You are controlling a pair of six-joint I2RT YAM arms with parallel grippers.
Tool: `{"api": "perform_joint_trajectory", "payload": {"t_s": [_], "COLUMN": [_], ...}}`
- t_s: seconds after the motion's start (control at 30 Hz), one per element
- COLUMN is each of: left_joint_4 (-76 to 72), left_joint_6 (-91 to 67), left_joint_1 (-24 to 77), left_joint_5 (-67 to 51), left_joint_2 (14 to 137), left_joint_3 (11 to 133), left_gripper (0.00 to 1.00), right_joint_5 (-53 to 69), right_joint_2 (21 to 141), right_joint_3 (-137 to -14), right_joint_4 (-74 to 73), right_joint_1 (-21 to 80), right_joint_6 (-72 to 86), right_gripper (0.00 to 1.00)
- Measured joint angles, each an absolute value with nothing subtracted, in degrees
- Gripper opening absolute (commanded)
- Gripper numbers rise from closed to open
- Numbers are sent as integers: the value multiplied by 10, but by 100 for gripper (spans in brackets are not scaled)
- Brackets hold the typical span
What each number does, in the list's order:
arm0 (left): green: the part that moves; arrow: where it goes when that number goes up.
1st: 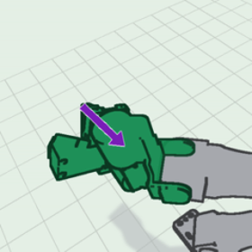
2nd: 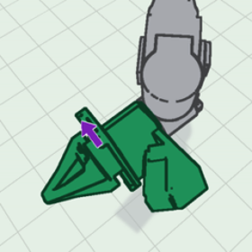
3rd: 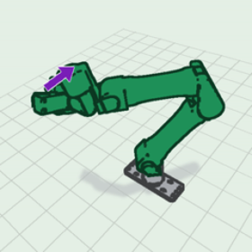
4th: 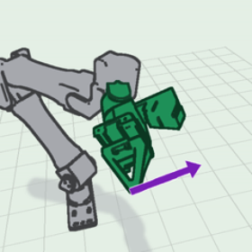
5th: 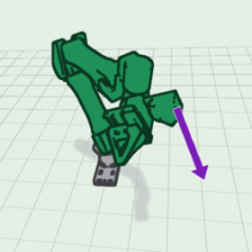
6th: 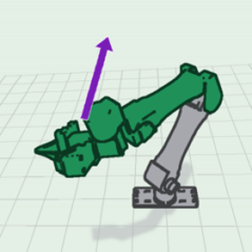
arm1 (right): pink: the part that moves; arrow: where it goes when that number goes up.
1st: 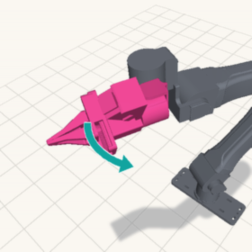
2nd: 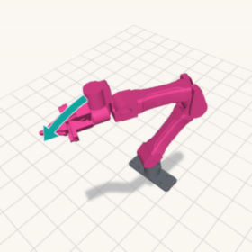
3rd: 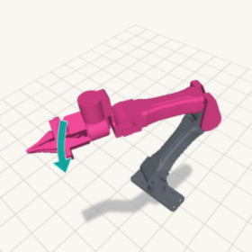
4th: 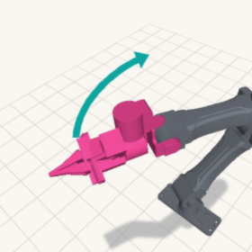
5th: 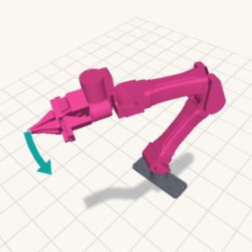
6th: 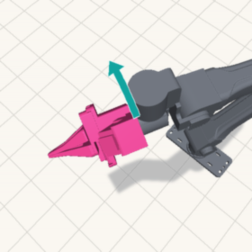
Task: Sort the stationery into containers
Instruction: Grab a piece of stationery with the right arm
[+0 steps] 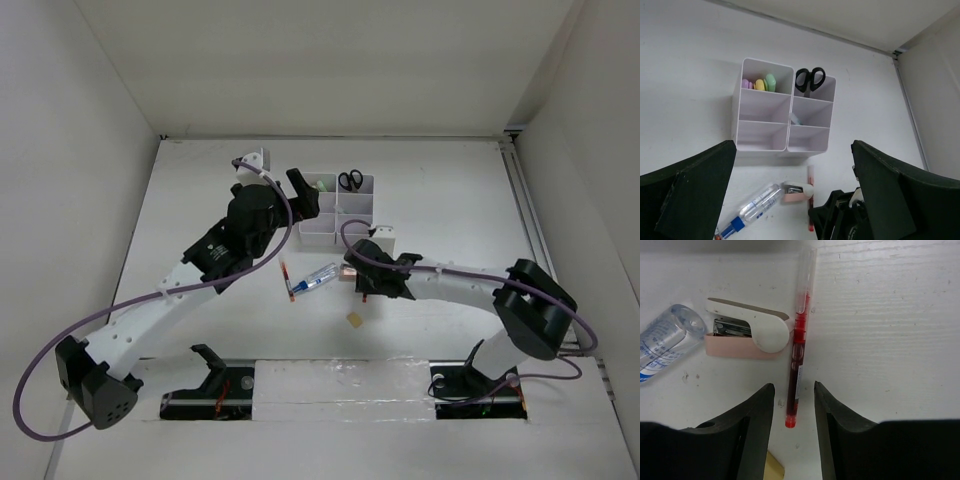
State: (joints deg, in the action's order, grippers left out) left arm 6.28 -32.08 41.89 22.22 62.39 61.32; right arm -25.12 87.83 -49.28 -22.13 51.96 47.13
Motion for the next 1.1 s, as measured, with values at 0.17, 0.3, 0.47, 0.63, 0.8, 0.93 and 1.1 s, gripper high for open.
{"api": "perform_joint_trajectory", "payload": {"t_s": [0.17, 0.3, 0.47, 0.63, 0.8, 0.93, 1.1], "left_joint_4": [84, 90, 93, 94, 94, 93, 67], "left_joint_6": [-325, -327, -329, -329, -329, -328, -326], "left_joint_1": [419, 419, 419, 419, 419, 419, 419], "left_joint_5": [216, 214, 211, 210, 210, 195, 128], "left_joint_2": [616, 605, 601, 599, 598, 598, 610], "left_joint_3": [602, 596, 596, 596, 596, 596, 587], "left_gripper": [100, 100, 100, 100, 100, 100, 100], "right_joint_5": [-251, -256, -266, -268, -271, -277, -305], "right_joint_2": [927, 958, 968, 964, 943, 905, 806], "right_joint_3": [-513, -535, -544, -537, -512, -489, -481], "right_joint_4": [-218, -220, -220, -216, -210, -250, -318], "right_joint_1": [522, 523, 525, 526, 526, 530, 557], "right_joint_6": [481, 486, 499, 517, 554, 590, 610], "right_gripper": [41, 35, 17, 3, 0, 0, 0]}}
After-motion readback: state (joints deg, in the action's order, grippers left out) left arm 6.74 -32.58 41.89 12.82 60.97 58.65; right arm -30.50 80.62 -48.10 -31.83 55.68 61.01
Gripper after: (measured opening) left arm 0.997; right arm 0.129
